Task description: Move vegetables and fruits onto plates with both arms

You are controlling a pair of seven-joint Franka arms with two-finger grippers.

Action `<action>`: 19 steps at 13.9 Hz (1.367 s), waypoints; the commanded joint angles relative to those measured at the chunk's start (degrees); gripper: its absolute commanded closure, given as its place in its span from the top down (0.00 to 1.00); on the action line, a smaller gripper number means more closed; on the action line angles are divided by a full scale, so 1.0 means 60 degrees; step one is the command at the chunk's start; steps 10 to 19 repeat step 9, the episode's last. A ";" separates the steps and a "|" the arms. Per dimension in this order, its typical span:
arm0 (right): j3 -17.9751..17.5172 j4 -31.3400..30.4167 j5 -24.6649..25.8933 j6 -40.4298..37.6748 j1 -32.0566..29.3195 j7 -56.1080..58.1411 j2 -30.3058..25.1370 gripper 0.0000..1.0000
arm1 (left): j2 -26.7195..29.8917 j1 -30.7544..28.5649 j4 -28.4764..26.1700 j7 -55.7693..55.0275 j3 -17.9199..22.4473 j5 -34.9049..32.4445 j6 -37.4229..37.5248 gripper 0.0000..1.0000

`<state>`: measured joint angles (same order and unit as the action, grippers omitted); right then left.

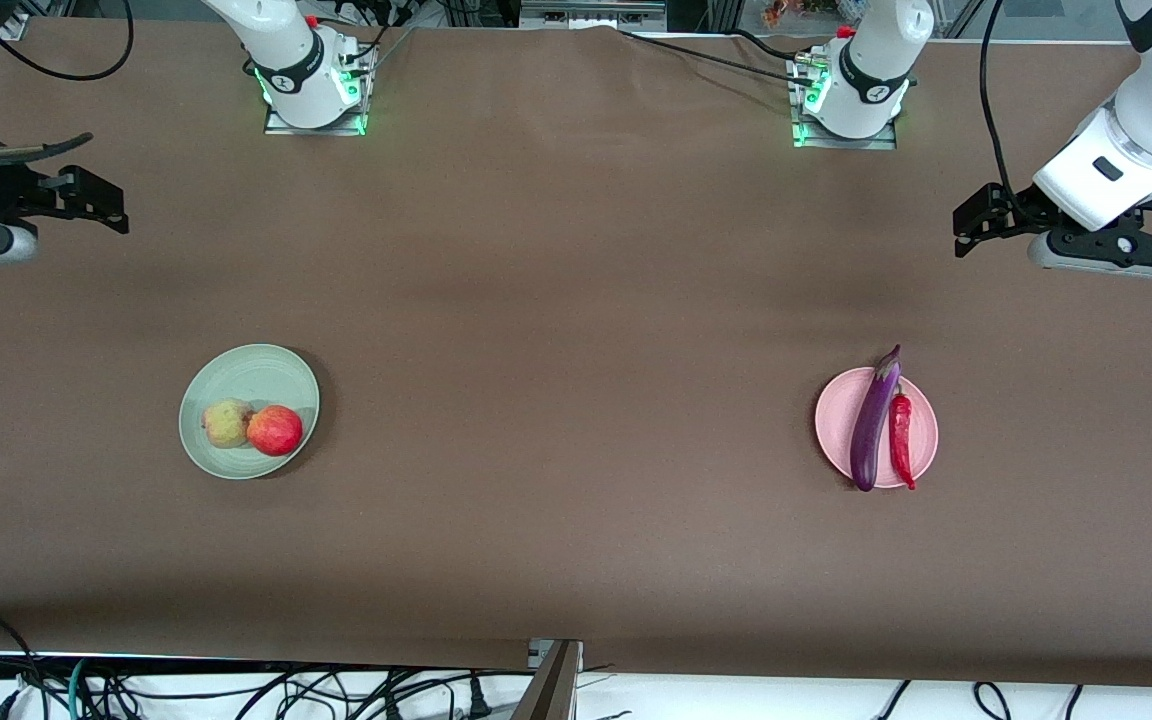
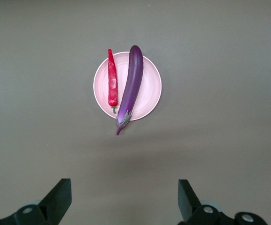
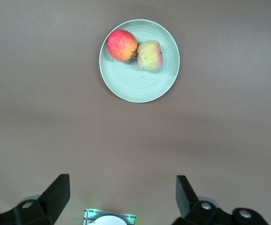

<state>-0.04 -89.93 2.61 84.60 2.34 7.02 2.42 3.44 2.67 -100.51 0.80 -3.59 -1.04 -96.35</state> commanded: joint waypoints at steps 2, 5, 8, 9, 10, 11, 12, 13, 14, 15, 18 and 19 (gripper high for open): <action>-0.0227 0.0367 0.0077 0.0065 -0.0127 -0.0043 0.0299 1.00 | -0.0046 0.0024 0.0169 0.0145 -0.0032 -0.0003 0.0151 1.00; -0.0212 0.0428 0.0062 0.0094 -0.0171 -0.0071 0.0344 1.00 | -0.0032 0.0024 0.0169 0.0145 -0.0032 -0.0032 0.0151 1.00; -0.0212 0.0428 0.0033 0.0108 -0.0156 -0.0072 0.0373 1.00 | -0.0032 0.0024 0.0169 0.0160 -0.0032 -0.0032 0.0180 1.00; -0.0227 0.0442 0.0047 0.0094 -0.0142 -0.0057 0.0417 1.00 | -0.0046 0.0024 0.0169 0.0160 -0.0032 -0.0018 0.0180 1.00; -0.0227 0.0442 0.0047 0.0094 -0.0142 -0.0057 0.0417 1.00 | -0.0046 0.0024 0.0169 0.0160 -0.0032 -0.0018 0.0180 1.00; -0.0227 0.0442 0.0047 0.0094 -0.0142 -0.0057 0.0417 1.00 | -0.0046 0.0024 0.0169 0.0160 -0.0032 -0.0018 0.0180 1.00; -0.0227 0.0442 0.0047 0.0094 -0.0142 -0.0057 0.0417 1.00 | -0.0046 0.0024 0.0169 0.0160 -0.0032 -0.0018 0.0180 1.00; -0.0227 0.0442 0.0047 0.0094 -0.0142 -0.0057 0.0417 1.00 | -0.0046 0.0024 0.0169 0.0160 -0.0032 -0.0018 0.0180 1.00; -0.0227 0.0442 0.0047 0.0094 -0.0142 -0.0057 0.0417 1.00 | -0.0046 0.0024 0.0169 0.0160 -0.0032 -0.0018 0.0180 1.00; -0.0227 0.0442 0.0047 0.0094 -0.0142 -0.0057 0.0417 1.00 | -0.0046 0.0024 0.0169 0.0160 -0.0032 -0.0018 0.0180 1.00; -0.0227 0.0442 0.0047 0.0094 -0.0142 -0.0057 0.0417 1.00 | -0.0046 0.0024 0.0169 0.0160 -0.0032 -0.0018 0.0180 1.00; -0.0227 0.0442 0.0047 0.0094 -0.0142 -0.0057 0.0417 1.00 | -0.0046 0.0024 0.0169 0.0160 -0.0032 -0.0018 0.0180 1.00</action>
